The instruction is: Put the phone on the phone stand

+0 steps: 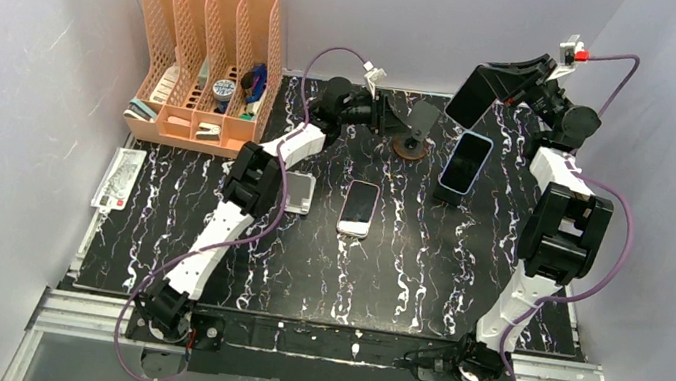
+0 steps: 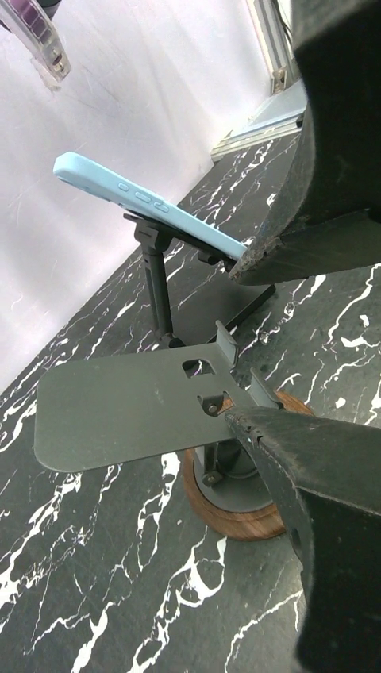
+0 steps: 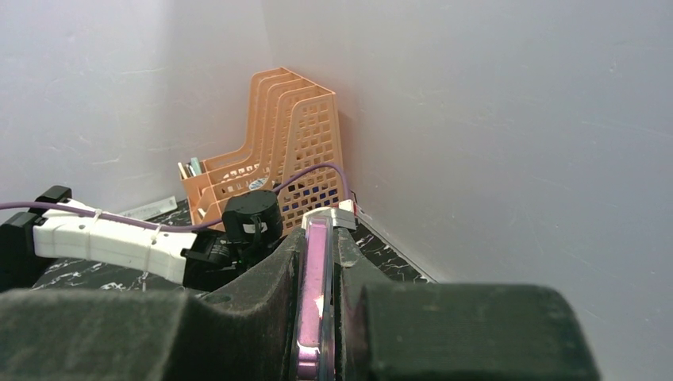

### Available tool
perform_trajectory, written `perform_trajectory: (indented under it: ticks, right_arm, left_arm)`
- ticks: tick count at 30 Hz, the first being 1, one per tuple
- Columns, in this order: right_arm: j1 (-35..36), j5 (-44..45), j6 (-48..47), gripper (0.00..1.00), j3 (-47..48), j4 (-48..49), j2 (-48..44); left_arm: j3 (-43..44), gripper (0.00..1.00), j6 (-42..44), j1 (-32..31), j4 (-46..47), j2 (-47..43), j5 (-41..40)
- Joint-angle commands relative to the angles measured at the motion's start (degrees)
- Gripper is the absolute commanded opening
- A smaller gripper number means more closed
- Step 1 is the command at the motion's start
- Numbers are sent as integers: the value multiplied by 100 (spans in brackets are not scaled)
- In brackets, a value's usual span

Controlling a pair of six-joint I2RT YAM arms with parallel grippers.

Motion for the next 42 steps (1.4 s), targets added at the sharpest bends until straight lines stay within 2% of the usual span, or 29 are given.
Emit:
perform_trajectory:
  ticks: [1,4,6,19,26,34,42]
  right_arm:
    - [-33,92,-2,1,56,502,-185]
    - [-33,74,-15,1,61,494,-172]
    - [-33,65,-16,1,66,491,-160]
    - [-39,64,30,1,43,553,-108]
    - [-42,54,64,1,25,621,-89]
    - [-42,56,62,1,30,623,-63]
    - [-42,52,63,1,40,624,-53]
  left_arm:
    - [-293,56,124,106,77,-246,-318]
    - [-655,56,-333,199,805,-432,-332]
    - [-644,56,-376,241,934,-472,-372]
    - [154,57,-666,170,822,173,-333]
    - [181,59,-292,100,467,222,-437]
    - [287,61,-276,17,485,313,-521]
    - [309,45,-368,-44,638,391,-629]
